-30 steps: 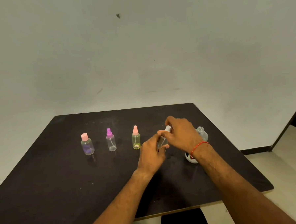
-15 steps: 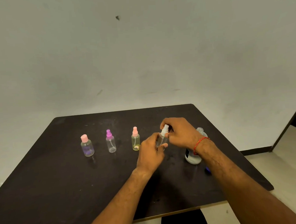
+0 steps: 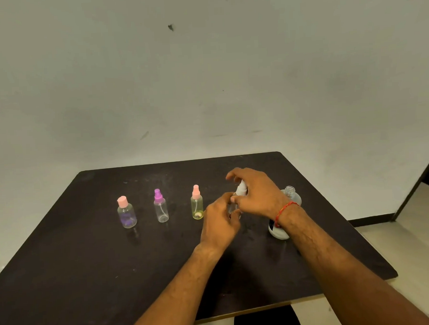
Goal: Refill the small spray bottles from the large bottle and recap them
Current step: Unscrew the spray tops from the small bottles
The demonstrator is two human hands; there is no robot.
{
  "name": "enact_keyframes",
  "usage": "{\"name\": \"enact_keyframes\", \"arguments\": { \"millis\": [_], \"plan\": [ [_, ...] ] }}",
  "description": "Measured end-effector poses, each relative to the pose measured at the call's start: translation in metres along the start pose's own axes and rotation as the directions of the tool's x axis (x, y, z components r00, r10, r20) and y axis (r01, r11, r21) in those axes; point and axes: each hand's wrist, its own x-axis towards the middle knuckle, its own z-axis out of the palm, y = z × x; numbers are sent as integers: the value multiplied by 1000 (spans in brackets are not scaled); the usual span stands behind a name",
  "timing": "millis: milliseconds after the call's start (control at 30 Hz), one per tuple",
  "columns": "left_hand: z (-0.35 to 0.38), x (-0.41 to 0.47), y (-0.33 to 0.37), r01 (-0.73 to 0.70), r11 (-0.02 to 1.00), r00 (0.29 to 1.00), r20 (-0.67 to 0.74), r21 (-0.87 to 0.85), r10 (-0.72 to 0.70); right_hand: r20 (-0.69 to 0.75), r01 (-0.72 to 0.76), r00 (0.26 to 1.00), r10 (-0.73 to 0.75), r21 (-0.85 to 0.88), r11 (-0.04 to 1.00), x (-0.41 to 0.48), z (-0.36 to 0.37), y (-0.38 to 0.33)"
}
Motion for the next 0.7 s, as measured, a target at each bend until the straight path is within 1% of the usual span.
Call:
{"name": "enact_keyframes", "arguments": {
  "millis": [67, 133, 200, 267, 333, 367, 400, 467, 500, 567, 700],
  "plan": [
    [0, -1, 2, 9, 1000, 1000, -8, 2, -9, -74, -77, 995, 72, -75, 994, 3, 0, 2],
    [1, 0, 1, 14, 1000, 1000, -11, 25, -13, -75, -121, 991, 110, -161, 979, 6, -2, 1],
    [2, 1, -2, 26, 999, 1000, -6, 25, -26, 19, -76, 997, 80, -174, 982, 8, -3, 1],
    [3, 0, -5, 42, 999, 999, -3, 7, -42, 111, 4, 994, 11, -127, 992, 6, -3, 1],
    [3, 0, -8, 41, 999, 999, -6, -7, -41, 118, 25, 993, -22, -26, 999, 4, -2, 2],
    [3, 0, -8, 38, 999, 999, -8, -13, -38, 97, 6, 995, -5, -9, 1000, 3, -2, 2],
    [3, -1, -8, 38, 999, 999, -7, -23, -38, 77, -30, 996, 32, -28, 999, 4, -1, 2],
    [4, -1, -7, 40, 999, 999, -8, -6, -40, 61, -111, 991, 120, -138, 984, 6, -1, 1],
    [4, 0, -7, 35, 999, 999, -10, 17, -35, 67, -128, 987, 143, -190, 973, 7, -2, 0],
    [6, 0, -8, 38, 999, 999, -5, 36, -38, 90, -118, 986, 142, -233, 965, 7, -4, -5],
    [7, 0, -13, 50, 998, 999, 2, 48, -50, 126, -33, 990, 64, -234, 972, 6, -17, -11]
  ]
}}
